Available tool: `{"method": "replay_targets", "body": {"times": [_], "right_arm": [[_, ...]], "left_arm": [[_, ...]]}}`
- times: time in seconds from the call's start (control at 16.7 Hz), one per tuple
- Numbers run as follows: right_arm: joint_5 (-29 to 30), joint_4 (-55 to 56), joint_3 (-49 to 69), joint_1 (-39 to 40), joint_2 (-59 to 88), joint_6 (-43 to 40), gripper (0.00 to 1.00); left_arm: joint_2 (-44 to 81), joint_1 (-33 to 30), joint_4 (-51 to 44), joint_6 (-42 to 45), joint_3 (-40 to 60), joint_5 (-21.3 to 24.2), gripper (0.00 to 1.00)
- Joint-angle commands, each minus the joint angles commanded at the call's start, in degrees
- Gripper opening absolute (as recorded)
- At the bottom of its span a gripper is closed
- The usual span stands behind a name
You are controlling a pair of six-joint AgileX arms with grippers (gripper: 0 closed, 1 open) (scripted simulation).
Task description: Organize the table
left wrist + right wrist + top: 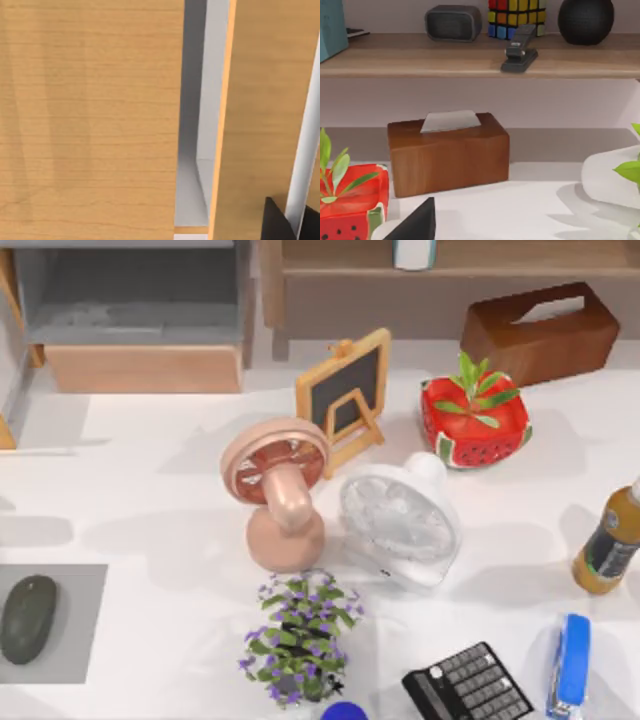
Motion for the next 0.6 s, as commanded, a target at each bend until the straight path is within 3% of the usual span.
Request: {"method": "replay_targets", "body": {"times": [0.3,0.6], "right_arm": [[0.00,0.00,0.00,0.00,0.00,0.00,1.00],[0.00,0.00,0.00,0.00,0.00,0.00,1.00]], "left_arm": [[1.72,-1.00,-1.75,0.18,1.55,-0.34,0.00],[5.36,-4.21,-6.41,-0.19,11.82,-3.93,0.00]]}}
